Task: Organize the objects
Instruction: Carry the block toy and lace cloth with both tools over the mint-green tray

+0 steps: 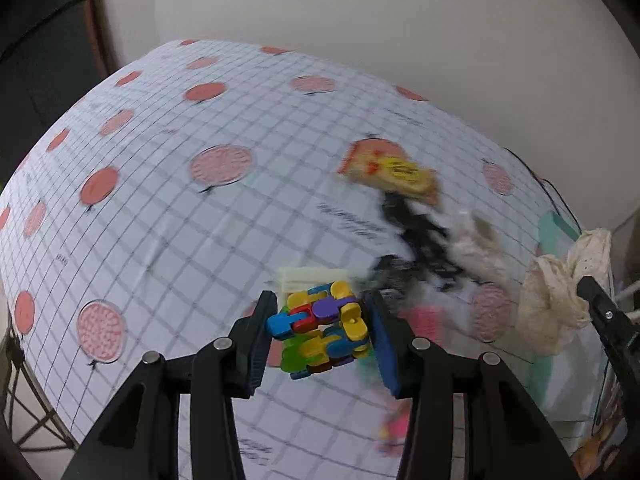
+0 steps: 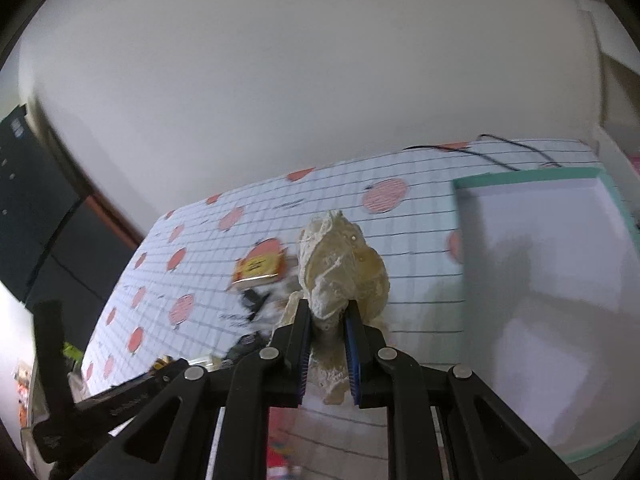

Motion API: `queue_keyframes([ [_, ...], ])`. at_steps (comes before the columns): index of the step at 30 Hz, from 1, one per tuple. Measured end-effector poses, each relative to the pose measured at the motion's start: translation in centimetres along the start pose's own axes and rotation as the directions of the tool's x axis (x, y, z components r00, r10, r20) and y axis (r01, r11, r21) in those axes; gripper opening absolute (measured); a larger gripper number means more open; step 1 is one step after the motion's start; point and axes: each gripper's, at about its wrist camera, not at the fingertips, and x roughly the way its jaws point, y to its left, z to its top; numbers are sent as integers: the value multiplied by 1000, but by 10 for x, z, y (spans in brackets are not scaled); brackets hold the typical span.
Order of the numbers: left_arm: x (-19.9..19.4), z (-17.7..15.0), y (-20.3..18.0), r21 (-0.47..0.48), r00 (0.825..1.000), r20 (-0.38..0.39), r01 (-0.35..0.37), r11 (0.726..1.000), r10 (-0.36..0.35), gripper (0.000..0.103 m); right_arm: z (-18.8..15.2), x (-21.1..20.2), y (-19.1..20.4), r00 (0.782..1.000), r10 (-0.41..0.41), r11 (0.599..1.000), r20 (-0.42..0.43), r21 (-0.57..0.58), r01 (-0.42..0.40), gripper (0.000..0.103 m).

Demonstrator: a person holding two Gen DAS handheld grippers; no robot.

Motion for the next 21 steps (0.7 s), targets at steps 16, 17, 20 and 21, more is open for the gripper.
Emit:
queue_keyframes([
  [16, -16, 18, -178, 239, 970, 1, 236, 942, -243, 47, 19, -75, -116, 971, -201, 971, 126, 158, 181, 17],
  [17, -18, 16, -189, 258, 965, 0, 252, 933, -261, 47, 19, -79, -122, 966, -223, 965, 132, 166, 201, 17],
  [20, -21, 7, -213, 297, 954, -3, 287, 911, -300, 47, 18, -89, -136, 946, -292, 949, 141, 164, 269, 17],
  [21, -20, 5, -219, 305, 951, -7, 295, 905, -308, 47, 18, -91, -140, 939, -313, 943, 143, 164, 290, 17],
])
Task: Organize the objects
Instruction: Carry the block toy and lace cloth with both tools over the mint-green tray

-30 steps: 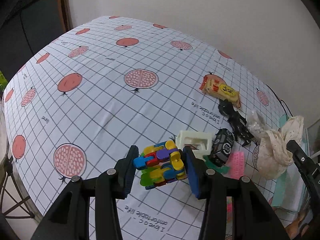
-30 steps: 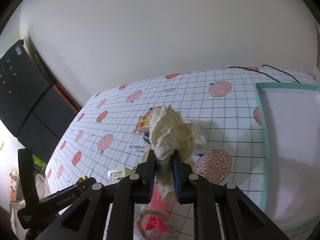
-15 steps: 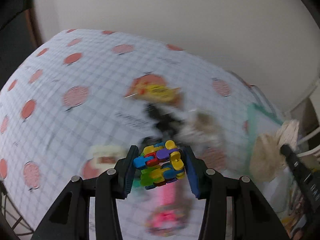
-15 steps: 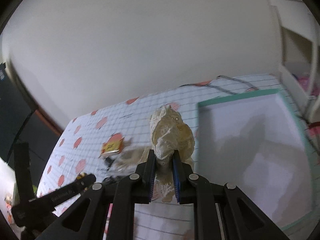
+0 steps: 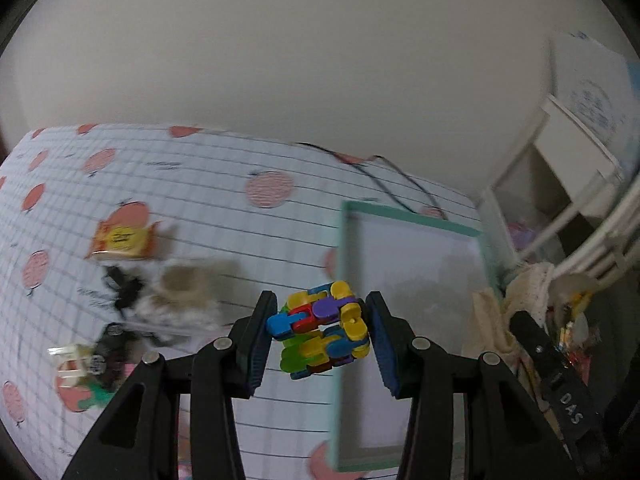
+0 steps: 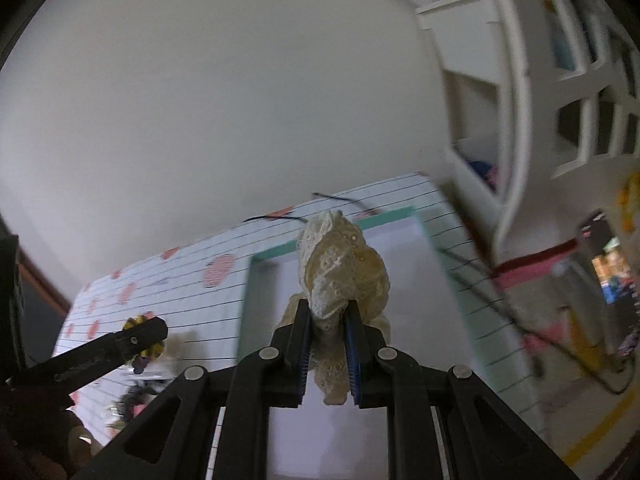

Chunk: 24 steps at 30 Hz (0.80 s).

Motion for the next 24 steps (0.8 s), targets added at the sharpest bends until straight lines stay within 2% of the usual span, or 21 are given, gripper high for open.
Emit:
queue_keyframes([
  [7, 25, -4, -44, 89, 998, -29, 53, 995, -50, 47, -2, 3, -28, 997, -74, 997, -3, 8, 74, 17],
  [15, 58, -20, -53, 91, 995, -70, 79, 993, -73, 47, -14, 28, -39, 992, -111, 994, -60, -5, 111, 17],
  [24, 84, -28, -61, 115, 992, -95, 93, 989, -83, 47, -26, 38, -33, 989, -112, 994, -96, -27, 110, 17],
])
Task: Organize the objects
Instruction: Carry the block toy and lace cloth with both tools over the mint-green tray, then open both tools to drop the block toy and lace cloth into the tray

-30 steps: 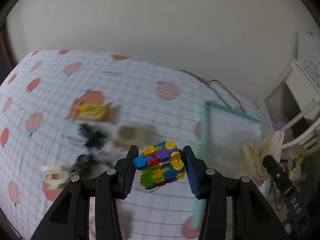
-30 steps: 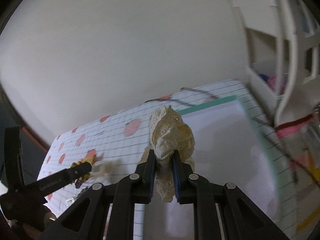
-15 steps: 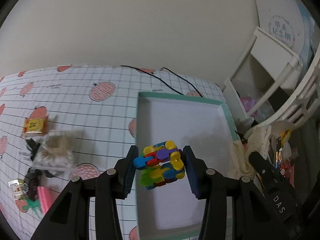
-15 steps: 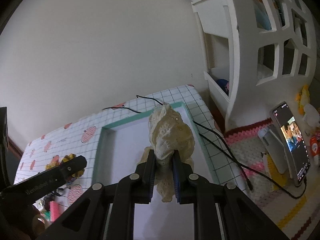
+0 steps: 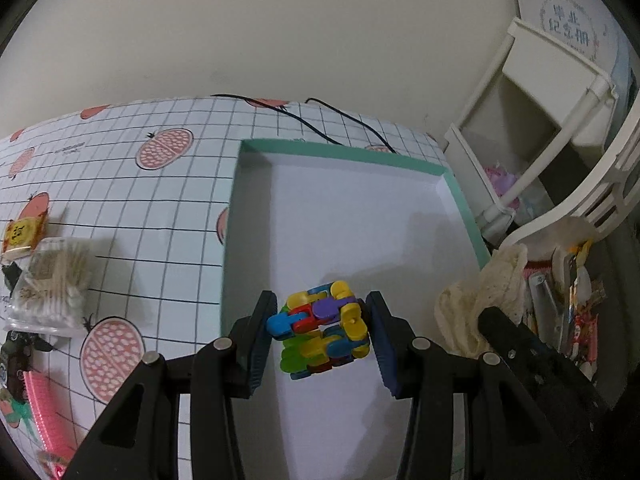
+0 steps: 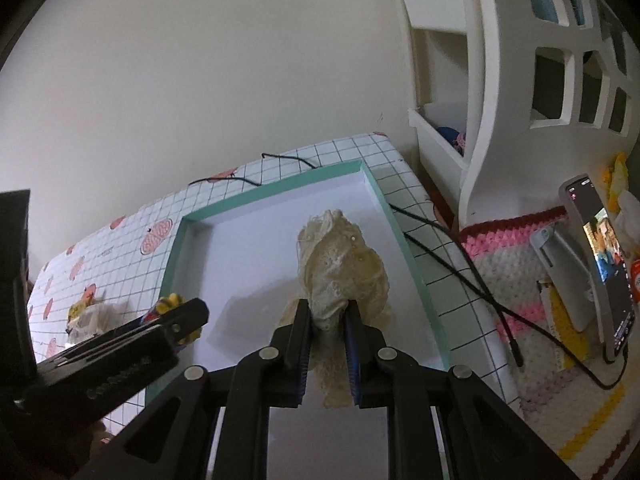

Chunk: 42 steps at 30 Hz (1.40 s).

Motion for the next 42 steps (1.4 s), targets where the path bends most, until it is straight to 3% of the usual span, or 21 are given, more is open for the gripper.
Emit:
queue_keyframes([
  [15, 20, -5, 5, -1, 999, -41, -18, 1000, 18, 47, -7, 15, 6, 999, -4, 1000, -46, -10, 3, 19],
  [20, 15, -7, 1, 9, 999, -46, -6, 1000, 6, 48, -6, 16, 7, 999, -9, 1000, -53, -3, 9, 32],
  [34, -19, 1, 3, 32, 999, -20, -30, 999, 31, 49, -3, 11, 14, 999, 11, 1000, -40, -2, -11, 39],
  [42, -36, -2, 17, 25, 996, -6, -92, 995, 92, 50, -2, 5, 24, 999, 32, 999, -34, -28, -33, 39],
])
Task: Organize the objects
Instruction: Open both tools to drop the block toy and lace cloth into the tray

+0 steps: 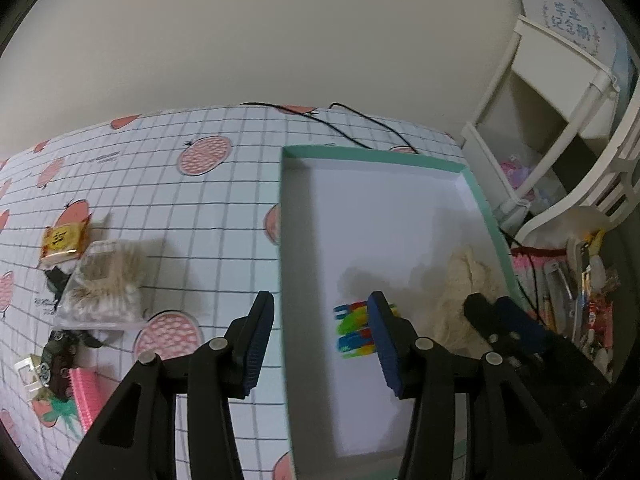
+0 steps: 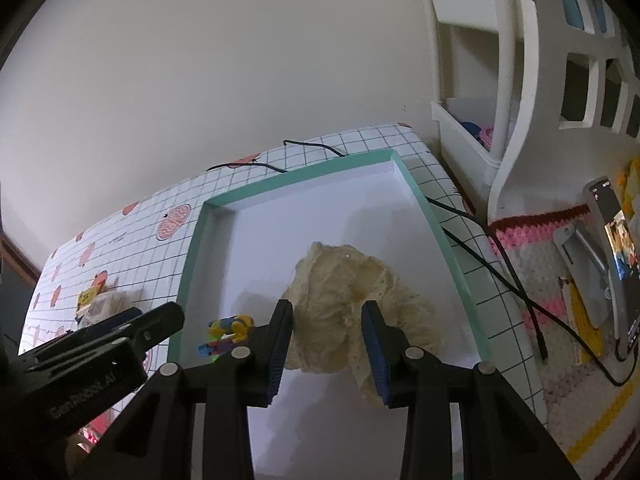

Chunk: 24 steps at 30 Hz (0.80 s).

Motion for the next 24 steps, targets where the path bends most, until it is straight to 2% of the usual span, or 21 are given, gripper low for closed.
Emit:
queue_keyframes([
  [5, -1, -5, 13, -32, 999, -23, -30, 999, 29, 50, -2, -1, 5, 1000, -2, 1000, -7, -25, 1, 40],
  [9, 1, -10, 21, -70, 998, -35, -49, 996, 47, 59, -2, -6, 7, 1000, 7, 1000, 2, -23, -7, 51],
  [12, 2, -14, 28, -96, 997, -49, -60, 994, 56, 59, -3, -5, 12, 1000, 7, 999, -3, -42, -7, 58],
  [16, 3, -17, 33, -108, 995, -57, -82, 991, 76, 60, -5, -5, 16, 1000, 0, 999, -9, -53, -1, 63],
  [18, 2, -18, 35, -110, 995, -58, -91, 990, 85, 61, -6, -4, 16, 1000, -2, 999, -13, -52, 1, 70],
  [20, 1, -19, 38, -112, 993, -59, -106, 988, 100, 66, -6, -3, 17, 1000, -8, 998, -16, -57, 7, 72],
  [22, 1, -19, 42, -118, 992, -57, -117, 986, 111, 79, -7, -2, 18, 1000, -9, 998, -16, -57, 8, 75],
  [24, 1, -19, 46, -122, 991, -54, -131, 984, 125, 79, -7, -3, 18, 1000, -9, 998, -15, -58, 8, 83],
])
